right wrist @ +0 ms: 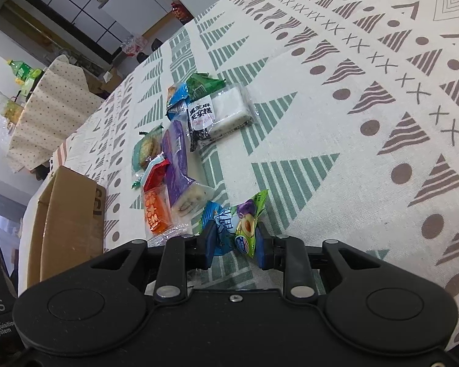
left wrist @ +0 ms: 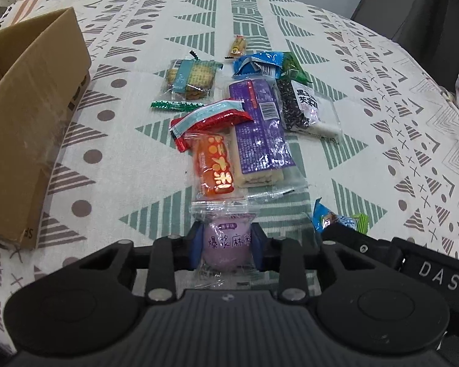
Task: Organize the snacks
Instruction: 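Grasp the pink round packet with the left gripper while the right gripper grasps the blue-green candy, then carry both held snacks over the cardboard box, then open both grippers to release the snacks into the box and withdraw, then move both grippers from the box toward the remaining snack pile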
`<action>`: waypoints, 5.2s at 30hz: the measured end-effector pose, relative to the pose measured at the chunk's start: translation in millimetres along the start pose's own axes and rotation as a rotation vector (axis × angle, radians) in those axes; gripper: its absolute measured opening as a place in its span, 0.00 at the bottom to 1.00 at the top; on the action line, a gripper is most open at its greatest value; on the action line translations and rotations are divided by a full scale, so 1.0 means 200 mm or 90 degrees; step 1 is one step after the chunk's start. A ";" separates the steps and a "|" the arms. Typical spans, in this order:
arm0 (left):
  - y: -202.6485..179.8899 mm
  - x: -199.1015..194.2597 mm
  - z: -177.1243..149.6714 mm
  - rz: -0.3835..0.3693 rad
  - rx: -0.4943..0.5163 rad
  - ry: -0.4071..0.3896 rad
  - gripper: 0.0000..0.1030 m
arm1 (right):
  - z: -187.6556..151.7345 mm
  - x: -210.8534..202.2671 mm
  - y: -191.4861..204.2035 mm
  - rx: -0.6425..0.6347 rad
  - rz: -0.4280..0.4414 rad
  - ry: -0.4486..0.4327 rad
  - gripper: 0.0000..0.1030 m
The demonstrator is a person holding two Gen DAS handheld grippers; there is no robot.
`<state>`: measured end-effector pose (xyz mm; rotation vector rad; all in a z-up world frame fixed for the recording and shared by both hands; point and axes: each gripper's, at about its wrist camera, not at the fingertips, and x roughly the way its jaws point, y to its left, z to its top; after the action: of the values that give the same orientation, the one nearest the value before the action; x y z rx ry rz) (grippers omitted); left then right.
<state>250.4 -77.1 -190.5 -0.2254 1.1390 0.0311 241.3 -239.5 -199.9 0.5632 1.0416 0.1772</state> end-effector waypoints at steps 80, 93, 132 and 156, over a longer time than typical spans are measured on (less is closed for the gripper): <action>1.11 -0.86 0.14 -0.028 -0.199 -0.179 0.28 | -0.16 -0.11 1.14 -0.188 0.122 -0.032 0.25; 1.22 -0.74 0.24 -0.027 -0.224 -0.127 0.33 | -0.19 0.07 1.28 -0.182 0.133 -0.002 0.25; 0.91 -1.02 0.07 0.038 -0.195 -0.167 0.97 | -0.12 -0.35 0.93 -0.158 0.167 -0.067 0.80; 0.55 -1.13 -0.04 0.041 -0.153 -0.222 1.00 | -0.09 -0.61 0.45 -0.144 0.159 -0.102 0.83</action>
<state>133.2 49.4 -6.5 -0.3813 0.7929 0.2564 176.1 -204.7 -66.4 0.4925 0.7817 0.4575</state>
